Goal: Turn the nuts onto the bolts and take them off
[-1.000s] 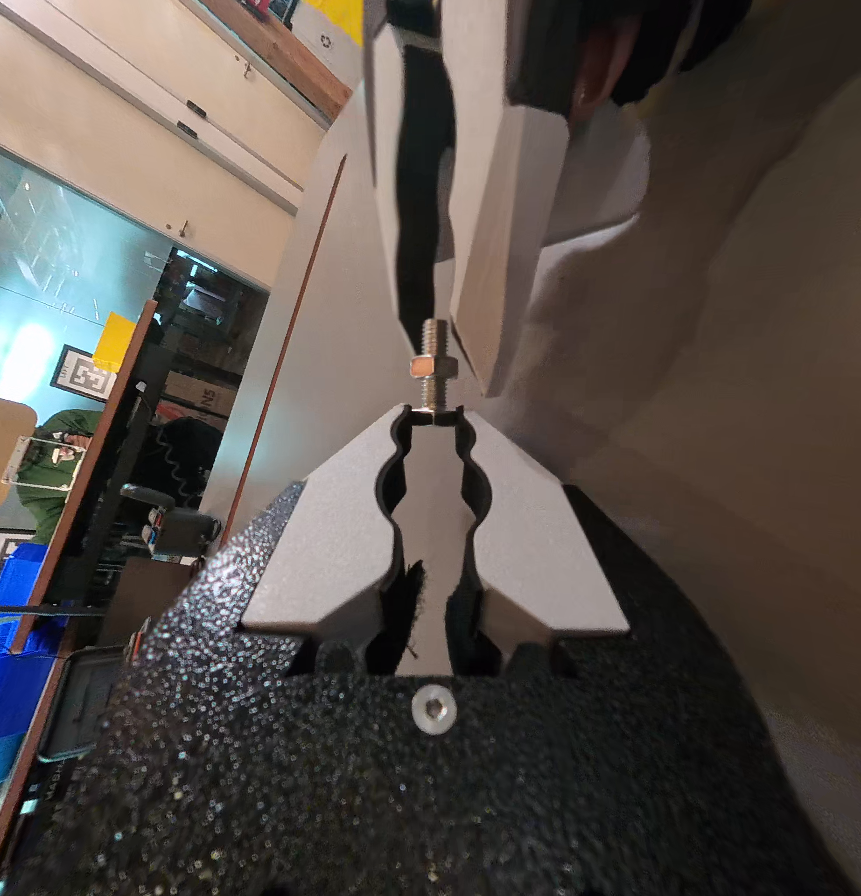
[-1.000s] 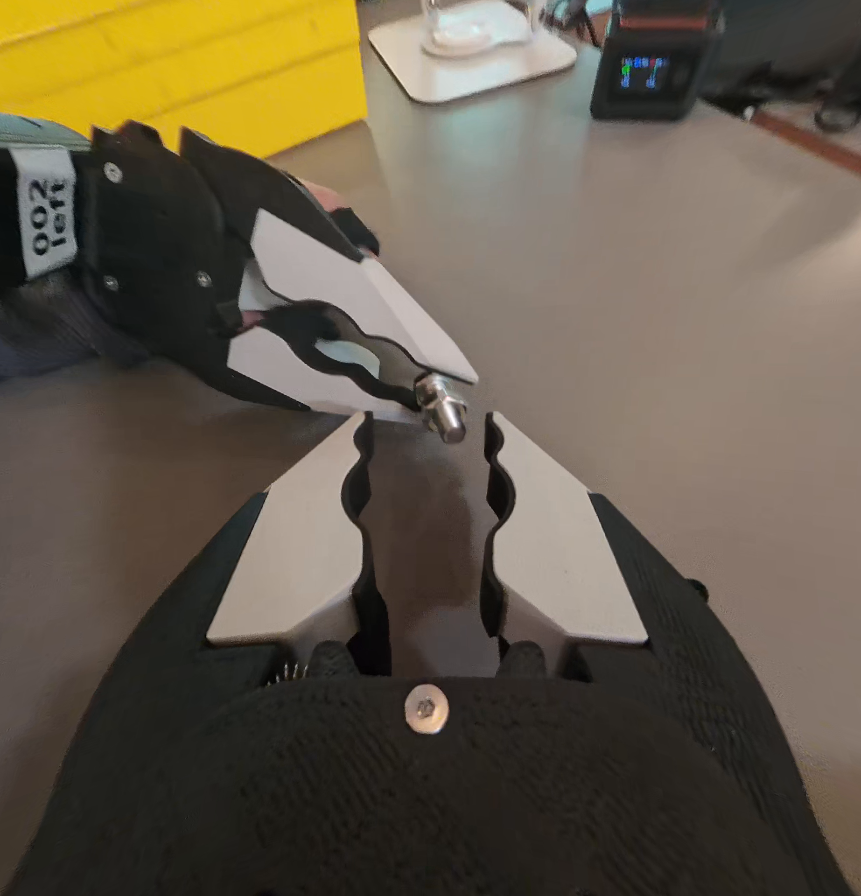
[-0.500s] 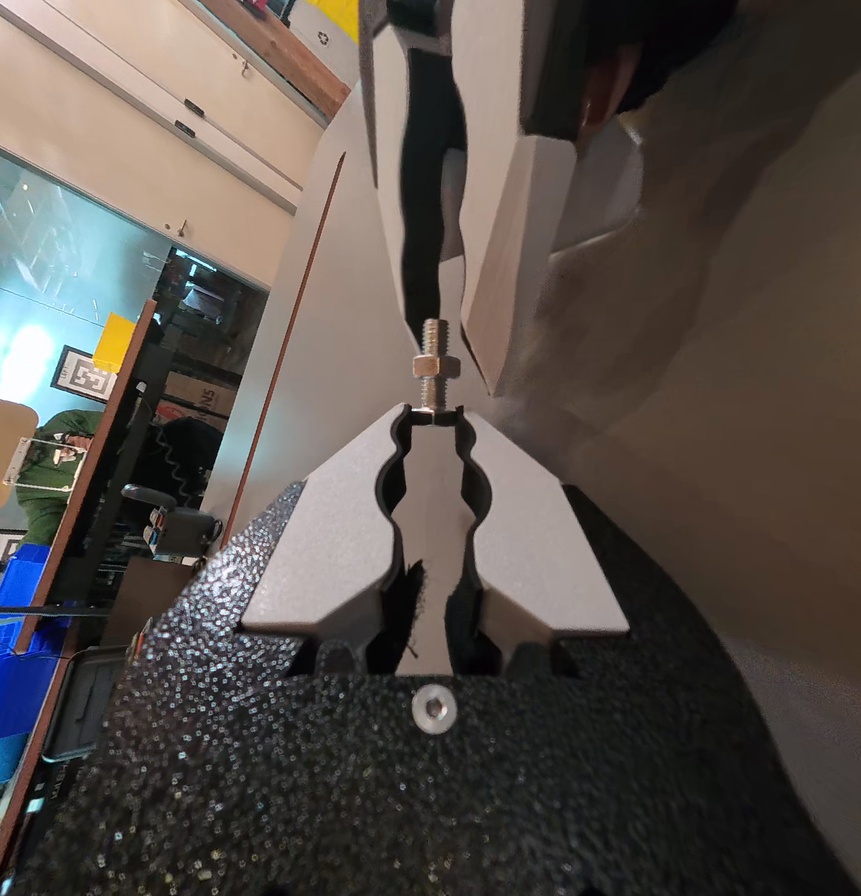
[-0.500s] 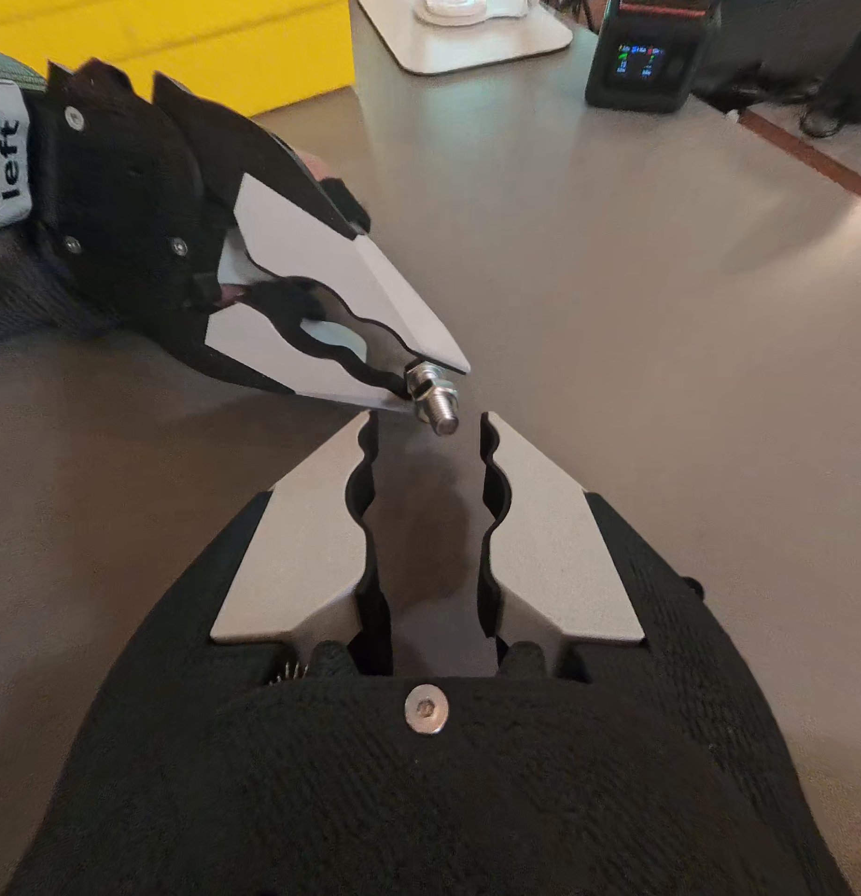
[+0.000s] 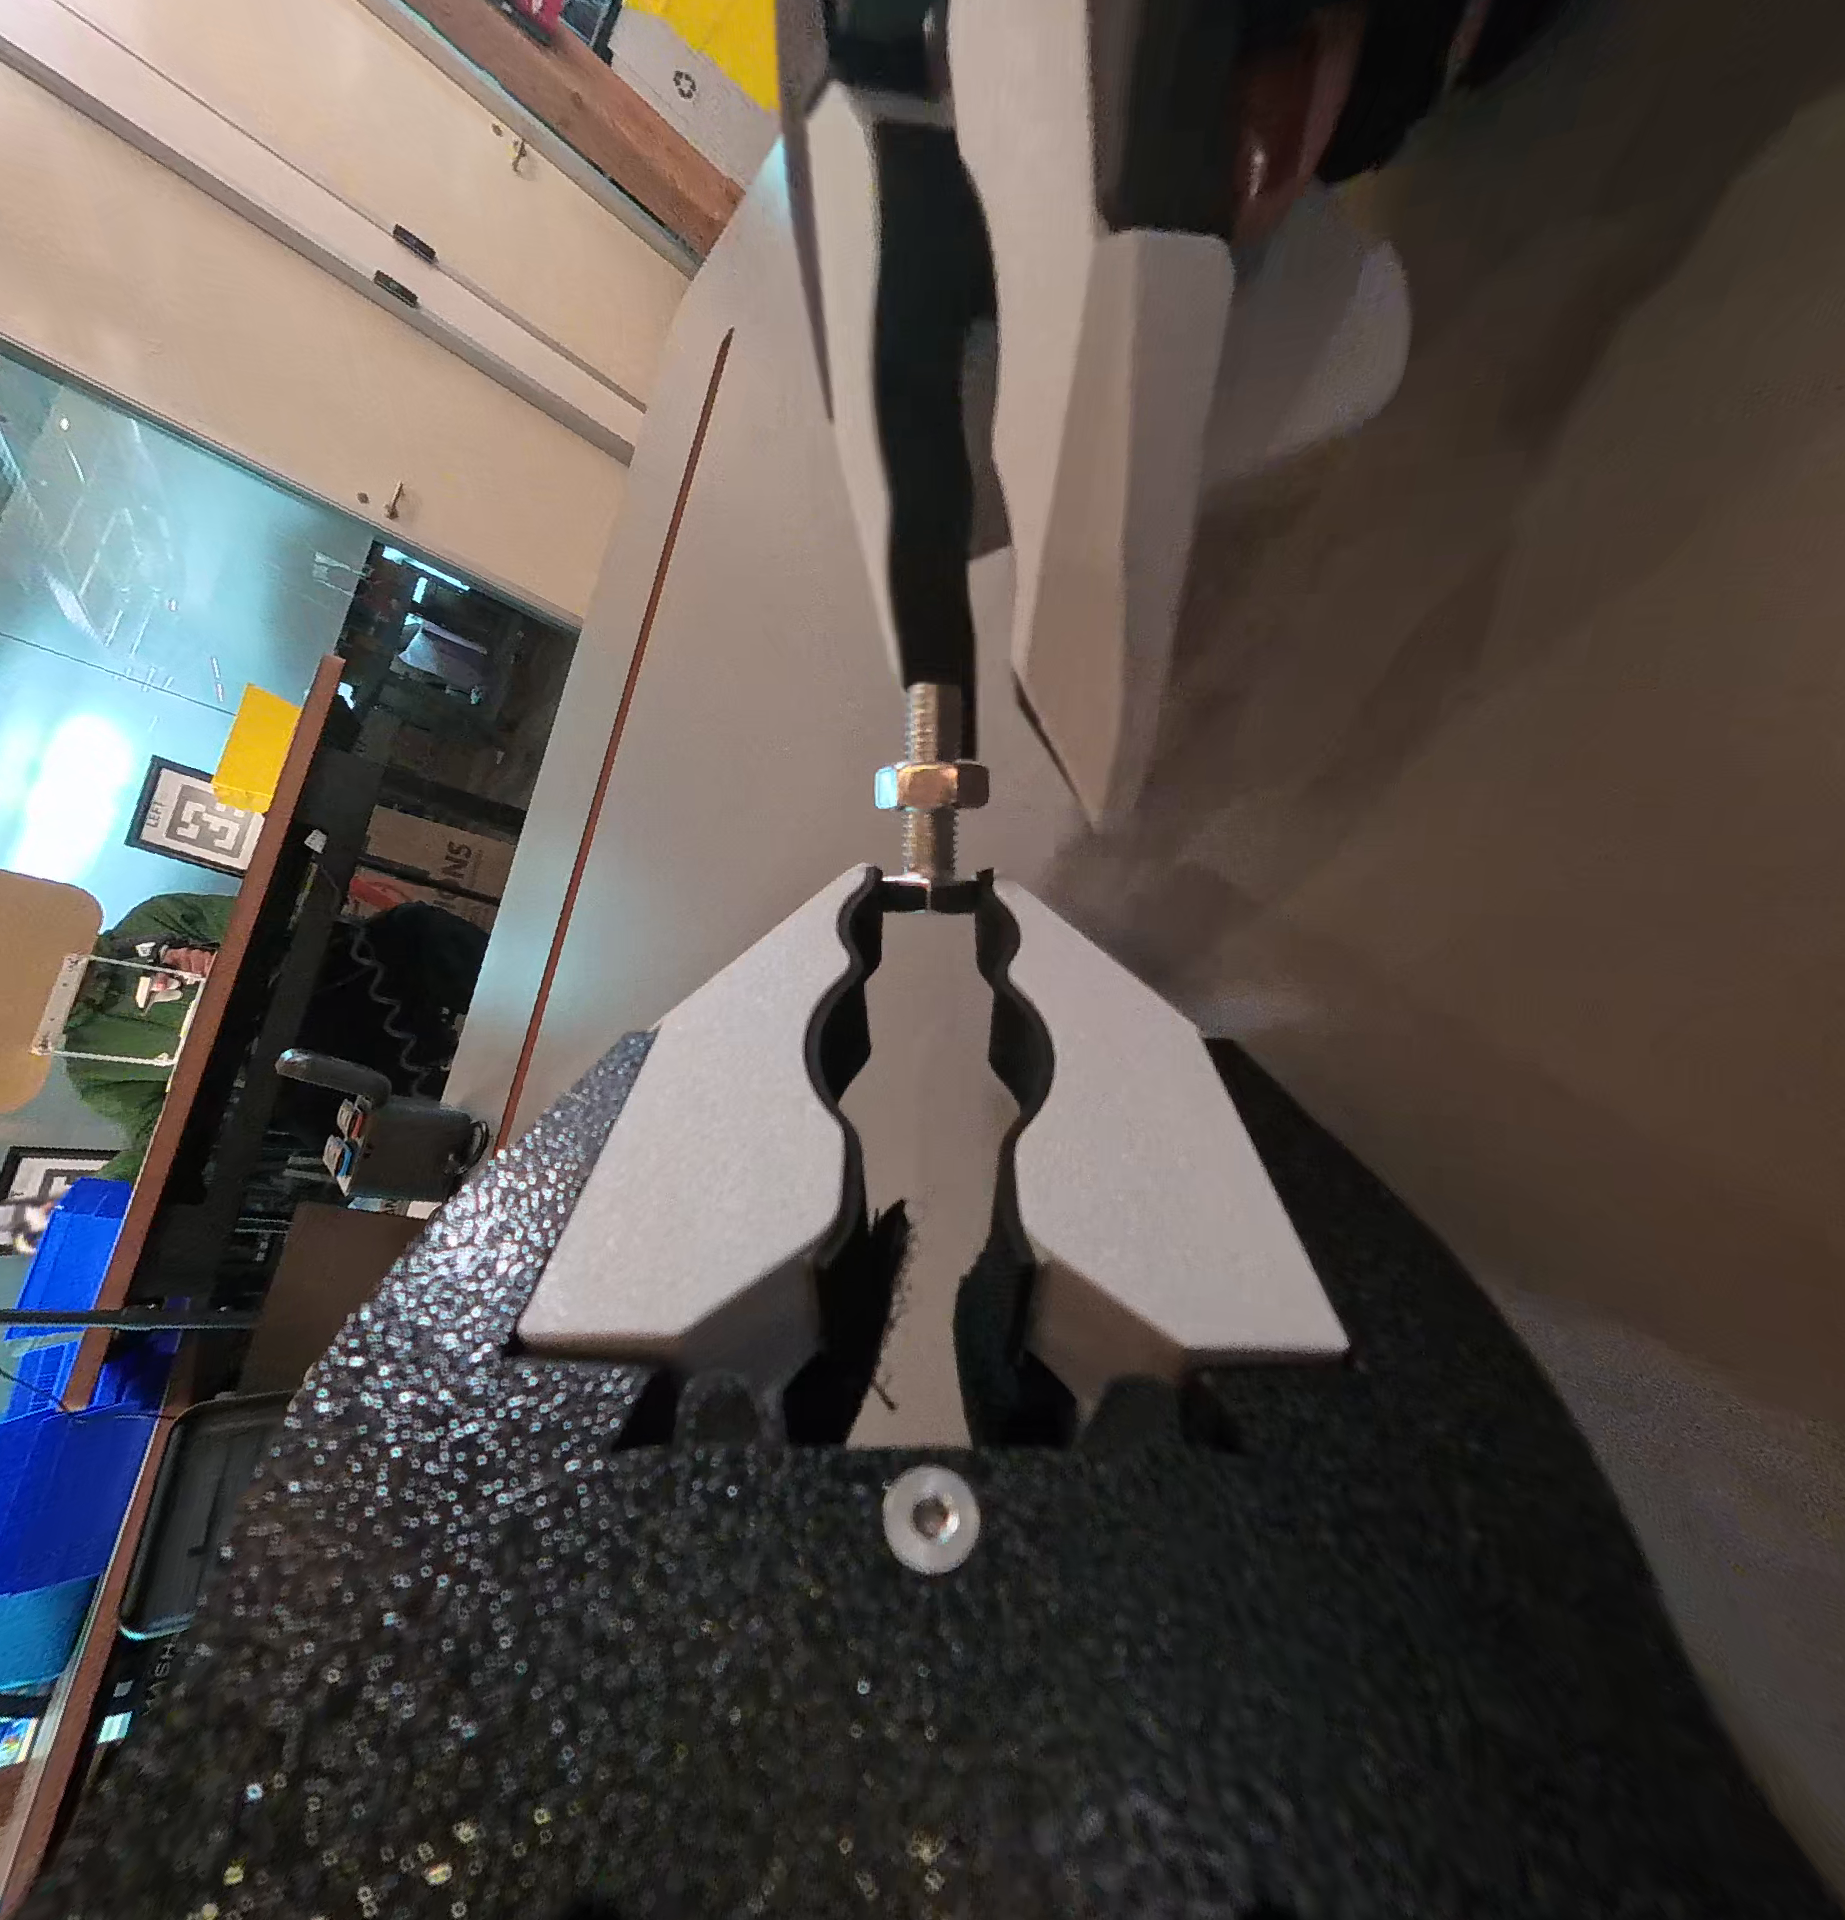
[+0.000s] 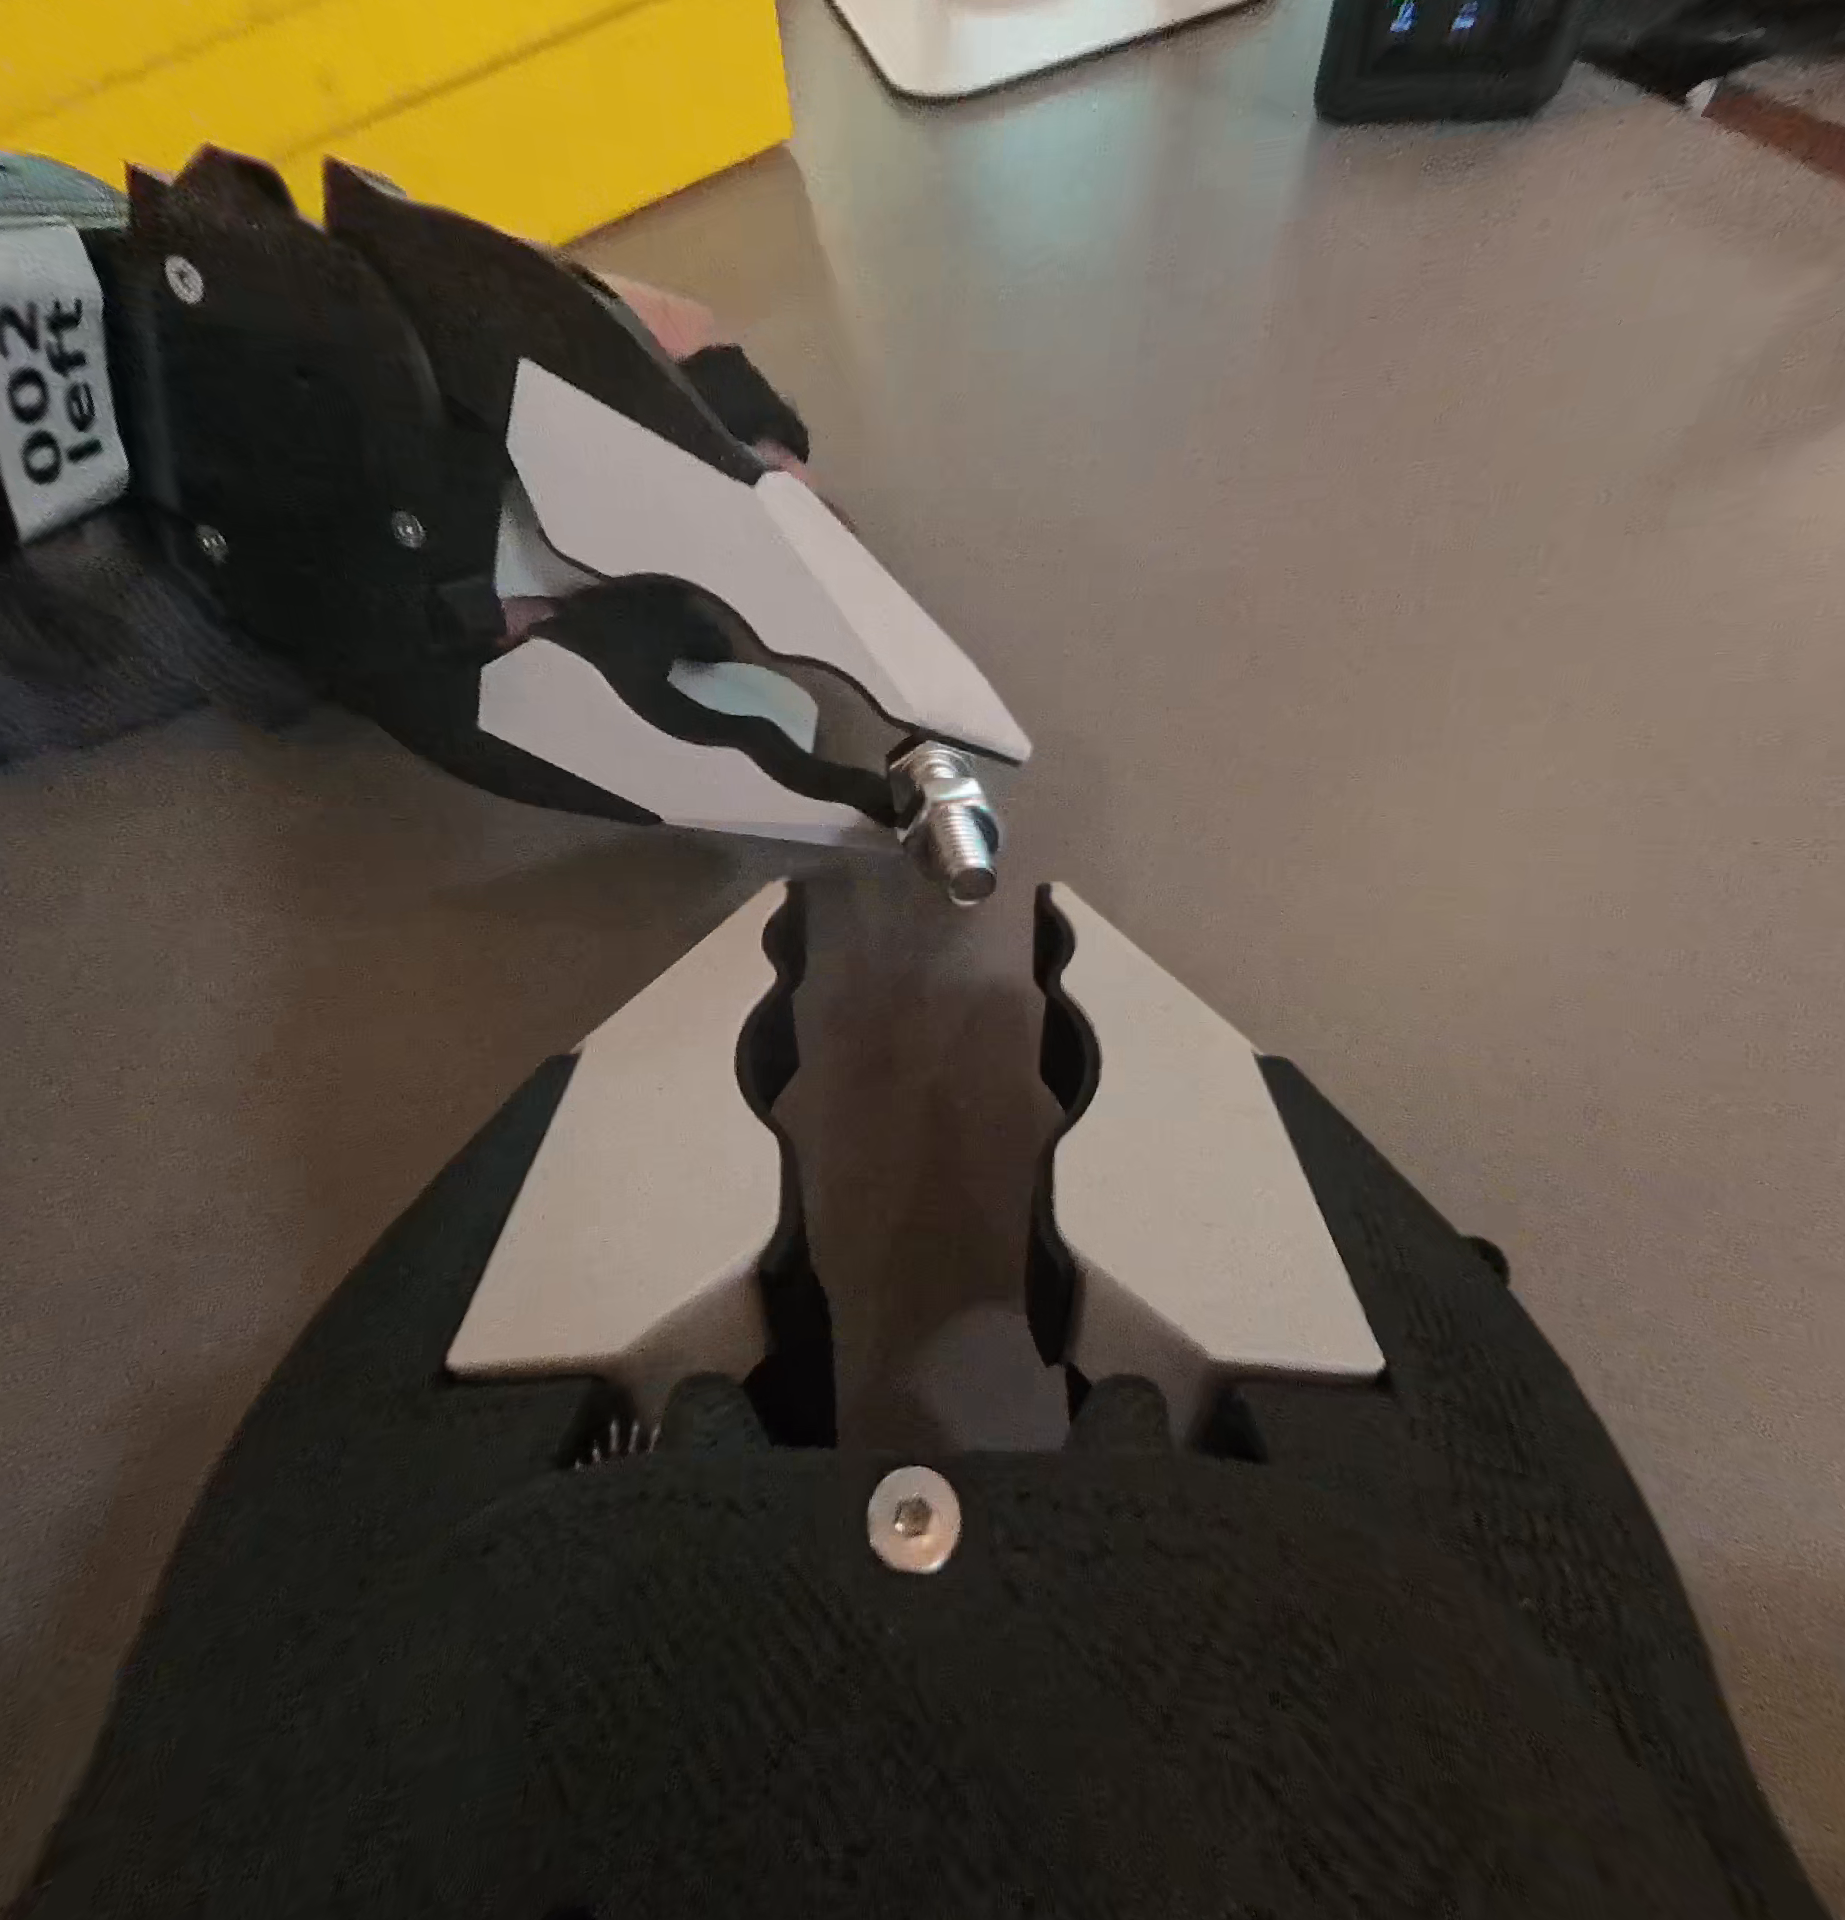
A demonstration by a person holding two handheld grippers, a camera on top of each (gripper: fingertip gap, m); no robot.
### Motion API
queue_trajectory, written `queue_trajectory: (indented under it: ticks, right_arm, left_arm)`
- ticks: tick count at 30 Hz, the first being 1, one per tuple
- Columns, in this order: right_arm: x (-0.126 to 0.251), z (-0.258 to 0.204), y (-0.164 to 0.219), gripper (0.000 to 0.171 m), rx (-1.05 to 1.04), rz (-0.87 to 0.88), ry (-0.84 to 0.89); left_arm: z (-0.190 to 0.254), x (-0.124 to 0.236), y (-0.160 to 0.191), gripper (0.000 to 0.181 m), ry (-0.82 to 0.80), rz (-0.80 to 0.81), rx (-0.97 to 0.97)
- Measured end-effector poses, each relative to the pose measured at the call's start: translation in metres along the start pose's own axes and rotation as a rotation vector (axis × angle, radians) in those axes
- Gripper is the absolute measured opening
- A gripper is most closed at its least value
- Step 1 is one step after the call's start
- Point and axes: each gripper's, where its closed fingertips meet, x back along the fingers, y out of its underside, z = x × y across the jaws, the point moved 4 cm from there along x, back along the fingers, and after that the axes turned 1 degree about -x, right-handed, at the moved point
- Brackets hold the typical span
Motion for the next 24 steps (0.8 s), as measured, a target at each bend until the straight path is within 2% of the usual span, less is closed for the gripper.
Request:
queue_trajectory:
  ticks: [4,9,12,15,18,21,24]
  right_arm:
    - [-0.004,-0.009,-0.006,0.049,0.023,0.026,-0.031]
    - [0.004,-0.018,-0.026,0.05,0.073,0.18,-0.052]
    - [0.007,0.0,-0.015,0.05,0.035,0.103,0.031]
    - [0.004,-0.002,-0.002,0.05,-0.082,0.016,-0.051]
    - [-0.004,-0.009,0.0,0.052,-0.089,-0.006,-0.109]
    - [-0.002,-0.01,-0.012,0.057,-0.08,0.09,-0.106]
    - [0.005,-0.021,-0.029,0.051,-0.044,0.234,-0.177]
  left_arm:
    - [0.0,0.0,0.0,0.016,0.0,0.003,-0.001]
    - [0.001,0.0,0.0,0.016,0.0,-0.003,-0.014]
    - [0.0,0.0,0.0,0.016,0.003,0.002,0.003]
    - [0.0,0.0,0.0,0.016,0.003,0.003,0.002]
    - [0.0,0.0,0.0,0.016,0.002,0.002,-0.002]
    - [0.0,0.0,0.0,0.016,0.005,0.01,0.008]
    - [0.0,0.0,0.0,0.016,0.005,0.003,-0.002]
